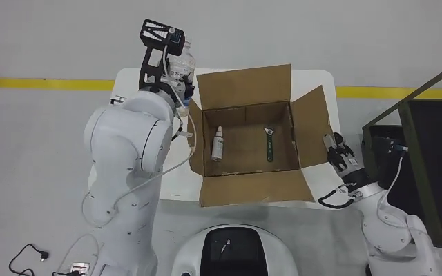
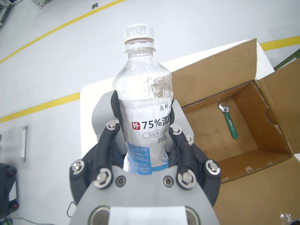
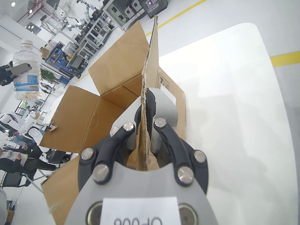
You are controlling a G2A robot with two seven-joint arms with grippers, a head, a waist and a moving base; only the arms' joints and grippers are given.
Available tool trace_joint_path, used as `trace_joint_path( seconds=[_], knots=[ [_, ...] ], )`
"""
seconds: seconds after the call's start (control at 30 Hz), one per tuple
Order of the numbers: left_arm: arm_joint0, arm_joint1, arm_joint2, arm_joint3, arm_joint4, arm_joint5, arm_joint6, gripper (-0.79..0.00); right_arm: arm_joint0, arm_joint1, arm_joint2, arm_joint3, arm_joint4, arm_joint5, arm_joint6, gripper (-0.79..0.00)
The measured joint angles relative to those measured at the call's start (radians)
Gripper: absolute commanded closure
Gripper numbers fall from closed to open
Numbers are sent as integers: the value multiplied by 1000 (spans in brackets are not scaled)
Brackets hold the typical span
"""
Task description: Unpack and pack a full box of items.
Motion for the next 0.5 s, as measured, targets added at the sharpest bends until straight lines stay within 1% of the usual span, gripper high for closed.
trace_joint_path(
  seconds=[0.1, 0.23, 0.37, 0.5],
  knots=[
    [19, 7, -39, -15, 15, -24, -35, 0, -4, -1, -6, -6, 5, 3, -3, 0],
    [69, 21, -82, -15, 90, -99, -56, 0, -10, -2, -10, -14, 12, 6, -10, 0],
    [121, 27, -104, -20, 115, -107, -70, 0, -15, -3, -11, -18, 13, 13, -21, 0],
    [180, 29, -94, -28, 111, -111, -94, 0, -24, -4, -6, -24, 12, 28, -40, 0]
  ],
)
